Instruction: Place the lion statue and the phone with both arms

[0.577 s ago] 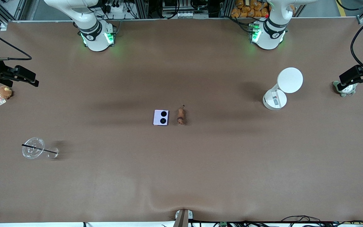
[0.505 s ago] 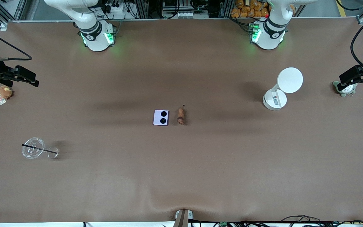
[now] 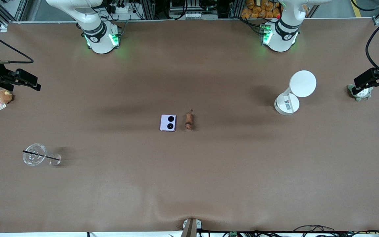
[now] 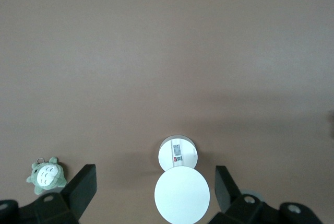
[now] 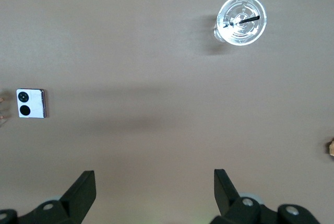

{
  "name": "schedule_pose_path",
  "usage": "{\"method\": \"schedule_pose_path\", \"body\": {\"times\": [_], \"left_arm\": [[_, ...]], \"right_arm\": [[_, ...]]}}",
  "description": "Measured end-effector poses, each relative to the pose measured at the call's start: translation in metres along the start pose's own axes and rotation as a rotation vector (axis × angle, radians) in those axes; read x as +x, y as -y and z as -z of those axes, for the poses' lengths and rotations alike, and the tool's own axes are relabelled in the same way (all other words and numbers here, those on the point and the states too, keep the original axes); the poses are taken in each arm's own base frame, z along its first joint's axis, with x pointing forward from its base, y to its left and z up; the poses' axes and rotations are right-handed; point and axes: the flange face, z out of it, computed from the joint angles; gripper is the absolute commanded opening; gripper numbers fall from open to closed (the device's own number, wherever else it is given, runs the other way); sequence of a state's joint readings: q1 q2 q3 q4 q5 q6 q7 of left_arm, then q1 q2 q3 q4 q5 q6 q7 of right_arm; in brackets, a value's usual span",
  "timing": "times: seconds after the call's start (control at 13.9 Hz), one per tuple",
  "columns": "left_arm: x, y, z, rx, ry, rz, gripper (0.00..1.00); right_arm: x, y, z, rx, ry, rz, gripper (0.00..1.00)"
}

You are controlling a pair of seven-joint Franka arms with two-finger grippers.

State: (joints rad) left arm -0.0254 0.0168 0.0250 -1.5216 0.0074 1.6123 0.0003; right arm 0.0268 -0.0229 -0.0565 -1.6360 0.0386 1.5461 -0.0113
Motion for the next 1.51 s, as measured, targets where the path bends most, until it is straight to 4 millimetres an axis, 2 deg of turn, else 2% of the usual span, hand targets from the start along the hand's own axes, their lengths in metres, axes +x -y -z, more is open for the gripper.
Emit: {"method": "schedule_pose_path", "body": {"times": [0.22,0.36,0.65,0.72,1.01,1.3,1.51], "left_arm": [[0.000,-0.002,0.000,0.000,-0.002,-0.004,1.00],[0.003,-0.003,-0.008,0.000,0.013,-0.005,1.00],[0.033,-0.013,-0.071,0.002,0.095,-0.020,1.00],[0.038,-0.017,-0.080,0.002,0.105,-0.028,1.00],[0.042,-0.022,-0.085,0.002,0.110,-0.035,1.00],[0.047,-0.025,-0.102,0.003,0.138,-0.040,1.00],[0.050,-0.046,-0.118,0.051,0.161,-0.088,1.00]], "right_arm": [[0.000,0.000,0.000,0.000,0.000,0.000,1.00],[0.000,0.000,0.000,0.000,0.000,0.000,1.00],[0.000,0.000,0.000,0.000,-0.001,0.001,1.00],[0.000,0.000,0.000,0.000,0.000,0.001,1.00],[0.000,0.000,0.000,0.000,0.000,0.001,1.00],[0.000,0.000,0.000,0.000,0.000,0.001,1.00],[0.000,0.001,0.000,0.000,0.000,0.001,1.00]]}}
